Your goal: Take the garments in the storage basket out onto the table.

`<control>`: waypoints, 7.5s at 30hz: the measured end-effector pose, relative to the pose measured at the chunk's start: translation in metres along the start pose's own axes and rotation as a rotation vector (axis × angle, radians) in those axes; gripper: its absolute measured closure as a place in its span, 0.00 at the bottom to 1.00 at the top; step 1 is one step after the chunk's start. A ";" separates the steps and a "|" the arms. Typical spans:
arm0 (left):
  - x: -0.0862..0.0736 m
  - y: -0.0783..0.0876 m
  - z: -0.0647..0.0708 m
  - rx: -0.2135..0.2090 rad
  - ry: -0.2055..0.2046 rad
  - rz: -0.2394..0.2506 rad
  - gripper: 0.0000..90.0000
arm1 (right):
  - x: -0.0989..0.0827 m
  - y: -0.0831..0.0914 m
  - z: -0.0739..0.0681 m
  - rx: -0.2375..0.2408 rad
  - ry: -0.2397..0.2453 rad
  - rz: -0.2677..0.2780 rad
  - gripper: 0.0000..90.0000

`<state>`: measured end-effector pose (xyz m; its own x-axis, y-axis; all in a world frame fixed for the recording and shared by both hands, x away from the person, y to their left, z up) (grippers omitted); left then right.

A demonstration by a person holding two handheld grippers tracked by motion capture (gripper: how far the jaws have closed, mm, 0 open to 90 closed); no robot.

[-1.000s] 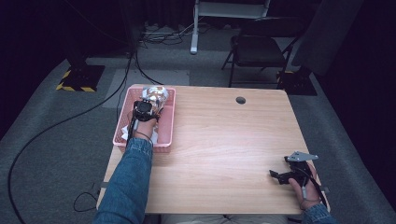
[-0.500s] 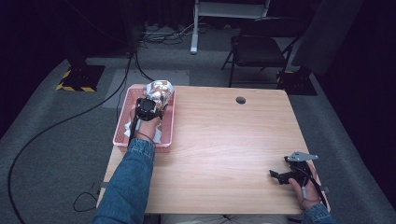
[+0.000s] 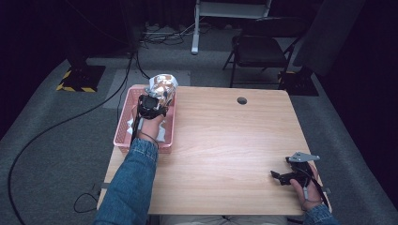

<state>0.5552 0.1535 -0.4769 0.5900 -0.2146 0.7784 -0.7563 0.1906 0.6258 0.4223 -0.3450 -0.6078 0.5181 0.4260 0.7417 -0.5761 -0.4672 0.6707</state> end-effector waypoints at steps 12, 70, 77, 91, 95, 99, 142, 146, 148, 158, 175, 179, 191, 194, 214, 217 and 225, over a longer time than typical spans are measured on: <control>0.020 0.011 0.020 -0.022 -0.022 0.051 0.61 | 0.000 0.000 0.000 0.000 0.000 0.000 0.00; 0.074 0.006 0.142 -0.192 -0.055 0.193 0.61 | 0.000 0.000 0.000 0.000 0.000 0.001 0.00; 0.070 -0.003 0.156 -0.214 -0.041 0.200 0.61 | 0.000 0.000 0.000 0.000 0.000 0.000 0.00; 0.065 -0.019 0.185 -0.233 -0.059 0.204 0.61 | 0.000 0.000 0.000 0.000 0.000 0.001 0.00; 0.063 -0.023 0.192 -0.239 -0.063 0.201 0.61 | 0.000 0.000 0.000 0.000 -0.001 0.000 0.00; 0.060 -0.028 0.199 -0.239 -0.066 0.195 0.61 | 0.000 0.000 0.000 0.000 0.000 0.001 0.00; 0.017 -0.089 0.246 -0.285 -0.054 0.077 0.60 | 0.000 0.000 0.000 0.003 0.002 0.001 0.00; 0.012 -0.095 0.251 -0.292 -0.058 0.059 0.60 | 0.000 0.000 0.000 0.003 0.002 0.001 0.00; 0.009 -0.098 0.252 -0.294 -0.055 0.050 0.60 | 0.000 0.000 0.000 0.003 0.002 0.001 0.00; -0.005 -0.114 0.256 -0.290 -0.043 0.012 0.60 | 0.000 0.000 0.000 0.003 0.002 0.000 0.00; -0.013 -0.123 0.261 -0.249 -0.105 -0.028 0.48 | 0.000 0.000 0.000 0.003 0.003 0.001 0.00; -0.013 -0.123 0.261 -0.240 -0.096 -0.030 0.33 | 0.000 0.000 0.000 0.003 0.002 0.001 0.00; 0.001 -0.103 0.260 -0.289 -0.070 0.029 0.13 | 0.000 0.000 0.000 0.003 0.003 0.001 0.00; 0.002 -0.098 0.260 -0.296 -0.076 0.037 0.14 | 0.000 0.000 0.000 0.004 0.003 0.002 0.00; 0.008 -0.051 0.258 -0.345 -0.095 0.083 0.13 | 0.000 0.000 0.000 0.001 0.000 0.000 0.00; 0.007 -0.048 0.259 -0.351 -0.096 0.086 0.13 | 0.000 0.000 0.000 0.001 0.000 0.000 0.00; 0.004 -0.033 0.258 -0.371 -0.106 0.107 0.13 | 0.000 0.000 0.000 0.001 0.000 0.000 0.00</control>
<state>0.5095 -0.1012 -0.5069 0.4661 -0.2690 0.8428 -0.6469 0.5462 0.5321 0.4221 -0.3448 -0.6078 0.5177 0.4259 0.7421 -0.5759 -0.4680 0.6703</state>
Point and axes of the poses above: each handheld gripper's, and its own axes: y roughly backward along the jaws, x roughly out of its top, z roughly to its right, the point moved 8 cm from there along -y, roughly forward along the jaws, and after that the axes turned 3 degrees about z, right-handed, at the moved point
